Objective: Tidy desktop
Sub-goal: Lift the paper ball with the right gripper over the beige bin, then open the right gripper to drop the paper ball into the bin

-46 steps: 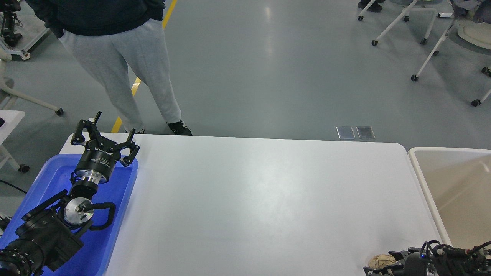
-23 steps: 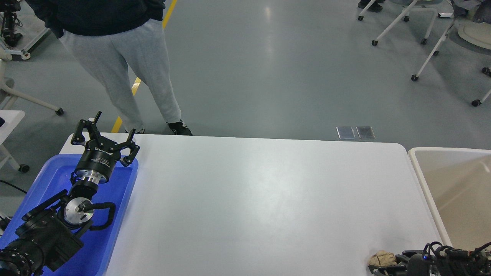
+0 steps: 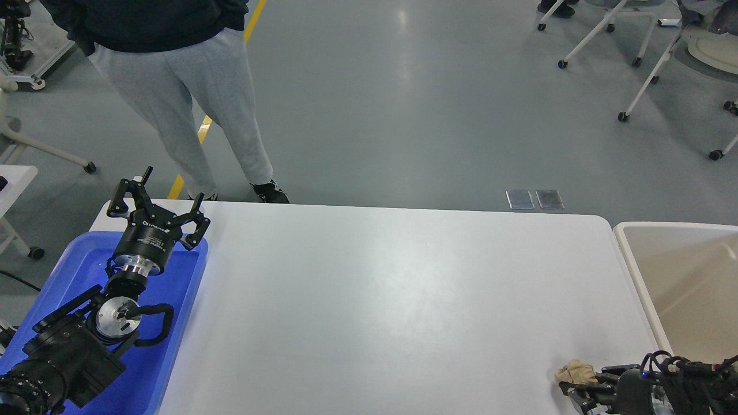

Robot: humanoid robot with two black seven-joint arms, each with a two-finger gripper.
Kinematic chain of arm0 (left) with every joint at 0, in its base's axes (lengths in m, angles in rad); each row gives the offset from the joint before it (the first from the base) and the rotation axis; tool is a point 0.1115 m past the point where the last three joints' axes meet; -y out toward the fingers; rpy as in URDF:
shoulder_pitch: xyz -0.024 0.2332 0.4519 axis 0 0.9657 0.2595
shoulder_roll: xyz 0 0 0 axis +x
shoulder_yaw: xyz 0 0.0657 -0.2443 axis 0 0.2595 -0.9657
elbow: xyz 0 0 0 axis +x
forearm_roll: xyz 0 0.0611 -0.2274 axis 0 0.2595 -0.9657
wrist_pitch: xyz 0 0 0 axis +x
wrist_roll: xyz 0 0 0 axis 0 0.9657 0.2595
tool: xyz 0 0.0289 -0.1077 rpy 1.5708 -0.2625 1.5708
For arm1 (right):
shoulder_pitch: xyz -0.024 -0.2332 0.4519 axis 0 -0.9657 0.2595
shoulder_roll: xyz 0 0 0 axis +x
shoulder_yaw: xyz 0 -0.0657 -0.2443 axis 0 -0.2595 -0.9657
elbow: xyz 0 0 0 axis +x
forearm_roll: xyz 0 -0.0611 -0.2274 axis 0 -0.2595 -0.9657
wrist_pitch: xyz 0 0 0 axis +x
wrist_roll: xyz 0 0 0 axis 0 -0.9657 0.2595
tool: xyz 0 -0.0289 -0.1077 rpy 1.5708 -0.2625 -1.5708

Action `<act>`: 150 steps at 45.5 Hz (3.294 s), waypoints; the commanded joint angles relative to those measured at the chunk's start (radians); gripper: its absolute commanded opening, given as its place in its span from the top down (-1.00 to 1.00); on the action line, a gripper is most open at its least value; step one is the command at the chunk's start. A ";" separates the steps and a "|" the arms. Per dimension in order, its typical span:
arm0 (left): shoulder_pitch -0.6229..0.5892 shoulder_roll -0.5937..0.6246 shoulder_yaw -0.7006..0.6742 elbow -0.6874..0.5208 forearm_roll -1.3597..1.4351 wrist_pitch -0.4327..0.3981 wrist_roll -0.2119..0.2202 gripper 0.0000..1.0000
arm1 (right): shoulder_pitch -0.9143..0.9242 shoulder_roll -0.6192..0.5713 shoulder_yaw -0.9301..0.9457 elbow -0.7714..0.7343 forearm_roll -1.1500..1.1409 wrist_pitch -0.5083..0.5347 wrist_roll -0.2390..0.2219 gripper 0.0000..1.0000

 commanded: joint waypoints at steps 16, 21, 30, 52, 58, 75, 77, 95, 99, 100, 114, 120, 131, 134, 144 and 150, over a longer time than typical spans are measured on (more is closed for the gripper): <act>0.000 0.000 0.000 0.001 0.000 0.000 0.000 -1.00 | 0.215 -0.346 0.001 0.267 0.180 0.135 0.019 1.00; 0.000 0.000 0.000 0.000 0.000 0.000 0.000 -1.00 | 0.293 -0.415 0.001 0.303 0.229 0.195 0.047 1.00; 0.000 0.000 0.000 0.000 0.000 0.000 0.000 -1.00 | 0.520 -0.518 0.007 0.366 0.338 0.396 0.070 1.00; 0.000 0.000 0.000 0.001 0.000 0.000 0.000 -1.00 | 0.930 -0.558 0.012 0.373 0.481 0.740 0.068 1.00; 0.001 0.000 0.000 0.000 0.000 0.000 0.000 -1.00 | 0.927 -0.561 0.001 0.362 0.475 0.740 0.067 1.00; 0.001 0.000 0.000 0.000 0.000 0.000 0.000 -1.00 | 0.902 -0.559 -0.017 0.138 0.590 0.631 0.067 1.00; 0.001 0.000 0.000 0.000 0.000 0.000 0.000 -1.00 | 0.901 -0.561 -0.028 0.113 0.631 0.606 0.067 1.00; 0.001 0.000 0.000 0.000 0.000 0.000 0.000 -1.00 | 0.887 -0.564 -0.209 -0.175 1.054 0.407 0.070 1.00; 0.001 0.000 0.000 0.000 0.000 0.000 0.000 -1.00 | 0.871 -0.555 -0.235 -0.242 1.154 0.381 0.070 1.00; 0.001 0.000 0.000 0.001 0.000 0.000 0.000 -1.00 | 0.867 -0.552 -0.240 -0.259 1.176 0.375 0.070 1.00; 0.001 0.000 0.000 0.000 0.000 0.000 0.000 -1.00 | 0.669 -0.404 -0.240 -0.541 1.685 0.312 0.084 1.00; 0.001 0.000 0.000 0.000 0.000 0.000 0.000 -1.00 | 0.557 -0.300 -0.224 -0.689 1.863 0.287 0.091 1.00; 0.001 0.000 0.000 0.000 0.000 0.000 0.000 -1.00 | 0.388 -0.079 -0.186 -0.972 2.110 0.286 0.091 1.00; 0.001 0.000 0.000 0.000 0.000 0.000 0.000 -1.00 | 0.339 -0.013 -0.146 -1.057 2.138 0.290 0.090 1.00; 0.001 0.000 0.000 0.000 0.000 0.000 0.000 -1.00 | 0.230 0.201 -0.011 -1.288 2.142 0.261 0.082 1.00; 0.001 0.000 0.000 0.000 0.000 0.000 0.000 -1.00 | 0.193 0.292 0.021 -1.385 2.142 0.229 0.082 1.00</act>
